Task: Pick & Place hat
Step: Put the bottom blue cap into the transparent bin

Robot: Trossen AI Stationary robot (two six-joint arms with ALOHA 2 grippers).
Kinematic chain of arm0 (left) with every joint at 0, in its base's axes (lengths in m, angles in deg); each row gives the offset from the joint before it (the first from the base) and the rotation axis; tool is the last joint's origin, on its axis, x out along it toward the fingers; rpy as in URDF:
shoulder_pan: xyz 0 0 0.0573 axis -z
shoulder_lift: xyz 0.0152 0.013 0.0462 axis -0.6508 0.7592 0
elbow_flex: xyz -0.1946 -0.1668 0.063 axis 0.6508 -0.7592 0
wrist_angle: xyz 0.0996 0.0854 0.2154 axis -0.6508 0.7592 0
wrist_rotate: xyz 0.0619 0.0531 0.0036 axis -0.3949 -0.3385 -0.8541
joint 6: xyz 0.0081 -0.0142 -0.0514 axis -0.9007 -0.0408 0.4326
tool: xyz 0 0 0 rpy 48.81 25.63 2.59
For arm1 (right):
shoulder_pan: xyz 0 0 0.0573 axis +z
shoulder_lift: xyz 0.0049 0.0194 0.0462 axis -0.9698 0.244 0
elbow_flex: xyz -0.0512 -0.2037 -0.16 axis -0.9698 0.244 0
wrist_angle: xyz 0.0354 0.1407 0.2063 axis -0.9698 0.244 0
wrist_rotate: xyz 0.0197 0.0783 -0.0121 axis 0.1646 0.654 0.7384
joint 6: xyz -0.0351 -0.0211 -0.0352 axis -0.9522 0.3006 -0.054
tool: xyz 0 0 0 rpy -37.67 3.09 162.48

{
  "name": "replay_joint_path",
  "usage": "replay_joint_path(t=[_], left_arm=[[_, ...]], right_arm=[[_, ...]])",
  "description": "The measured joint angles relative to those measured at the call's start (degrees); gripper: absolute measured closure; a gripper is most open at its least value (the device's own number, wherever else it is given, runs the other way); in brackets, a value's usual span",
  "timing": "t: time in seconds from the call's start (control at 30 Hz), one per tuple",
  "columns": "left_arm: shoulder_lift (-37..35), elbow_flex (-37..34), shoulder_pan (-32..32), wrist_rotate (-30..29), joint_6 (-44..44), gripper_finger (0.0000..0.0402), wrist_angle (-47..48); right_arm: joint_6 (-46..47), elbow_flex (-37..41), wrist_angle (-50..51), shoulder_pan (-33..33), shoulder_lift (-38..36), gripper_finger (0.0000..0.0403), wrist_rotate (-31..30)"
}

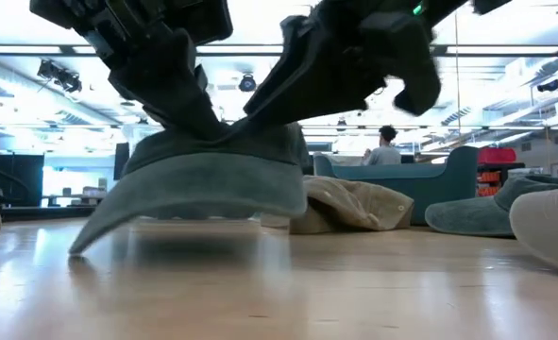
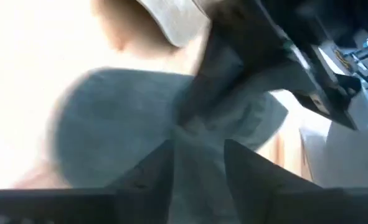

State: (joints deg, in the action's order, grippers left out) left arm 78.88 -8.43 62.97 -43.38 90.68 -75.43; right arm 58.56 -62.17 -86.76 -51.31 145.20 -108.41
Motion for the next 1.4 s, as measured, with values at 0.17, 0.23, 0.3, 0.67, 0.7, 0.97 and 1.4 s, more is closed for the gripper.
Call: replay_joint_path(t=[0.17,0.23,0.3,0.67,0.7,0.97,1.4], left_arm=[[-4.7,-0.1,0.0,-10.3,2.3,0.0392,2.8],[-7.8,-0.1,-0.1,-14.8,0.4,0.0394,3.6],[-11.3,-0.1,-0.7,-19.7,-1.8,0.0394,3.4],[-27.3,0.0,-14.0,-29.6,-11.7,0.0392,2.8],[-27.9,0.0,-16.1,-29.7,-11.8,0.0392,2.9],[-26.2,0.0,-31.3,-29.7,-10.7,0.0392,3.0],[-13.6,0.0,-39.9,-29.7,-7.5,0.0372,5.2]], right_arm=[[3.0,0.0,2.2,4.1,-1.1,0.0218,-10.1],[4.8,0.0,3.6,5.7,-2.1,0.0211,-14.7],[6.5,-0.1,4.0,7.0,-2.8,0.0207,-17.2],[14.2,-0.1,8.9,6.3,-3.7,0.0207,-17.7],[14.3,-0.1,9.1,6.1,-3.7,0.0207,-17.7],[14.4,-0.1,9.6,4.6,-3.7,0.0207,-17.6],[14.0,0.0,11.0,4.3,-3.7,0.0207,-17.5]])
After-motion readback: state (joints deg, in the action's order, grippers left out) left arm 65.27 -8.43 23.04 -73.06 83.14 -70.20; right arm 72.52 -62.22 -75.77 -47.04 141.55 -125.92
